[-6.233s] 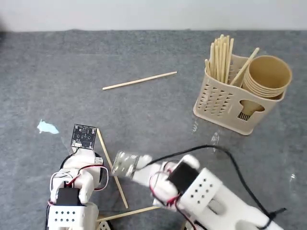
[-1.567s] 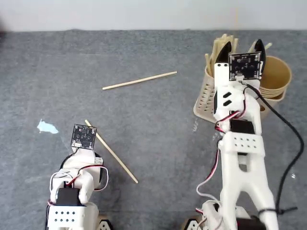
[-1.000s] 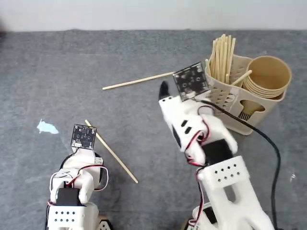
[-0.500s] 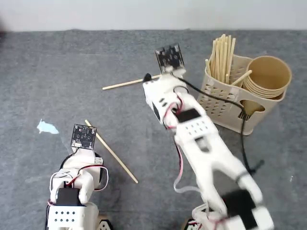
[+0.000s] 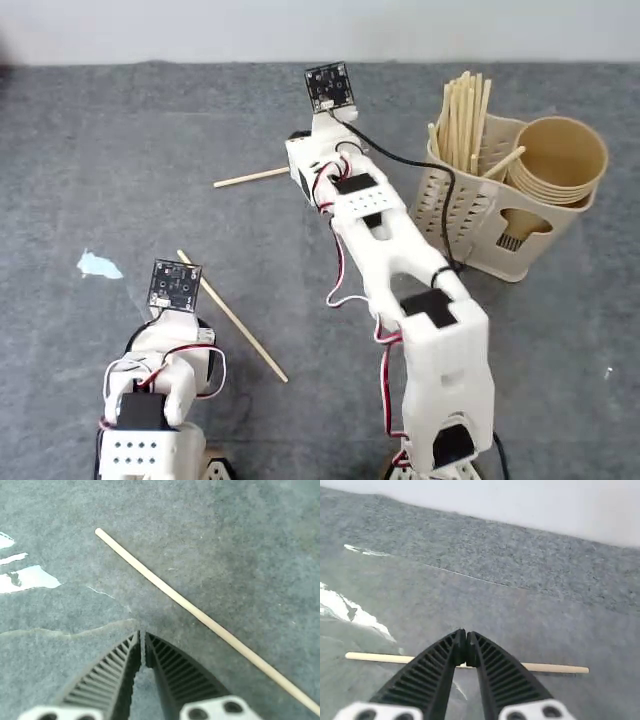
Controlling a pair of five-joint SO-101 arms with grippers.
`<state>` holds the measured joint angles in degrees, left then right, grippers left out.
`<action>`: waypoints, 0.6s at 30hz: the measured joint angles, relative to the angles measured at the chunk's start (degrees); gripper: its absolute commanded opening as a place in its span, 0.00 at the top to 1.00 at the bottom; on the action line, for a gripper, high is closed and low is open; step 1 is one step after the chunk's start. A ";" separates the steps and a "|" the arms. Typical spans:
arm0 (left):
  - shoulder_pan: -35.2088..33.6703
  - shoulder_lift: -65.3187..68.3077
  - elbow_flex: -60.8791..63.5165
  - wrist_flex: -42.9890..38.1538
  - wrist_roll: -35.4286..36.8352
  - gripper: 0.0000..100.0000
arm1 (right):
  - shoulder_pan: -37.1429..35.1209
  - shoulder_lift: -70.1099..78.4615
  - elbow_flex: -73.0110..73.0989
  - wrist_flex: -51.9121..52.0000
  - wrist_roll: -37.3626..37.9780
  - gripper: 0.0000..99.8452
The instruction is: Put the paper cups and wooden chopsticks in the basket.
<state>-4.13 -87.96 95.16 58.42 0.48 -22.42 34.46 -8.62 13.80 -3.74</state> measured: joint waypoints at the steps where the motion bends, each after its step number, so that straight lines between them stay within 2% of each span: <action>1: 0.00 0.00 0.00 0.00 0.00 0.99 | 0.00 2.11 -1.93 0.00 0.00 0.99; 6: 0.00 0.00 0.00 0.00 0.00 0.99 | 0.18 8.70 -7.74 0.00 0.00 0.99; 18: 0.00 0.00 0.00 0.00 0.00 0.99 | 0.00 10.37 -8.88 -0.35 0.00 0.99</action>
<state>-4.13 -87.96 95.16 58.42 0.48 -22.42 44.84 -17.49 13.45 -3.74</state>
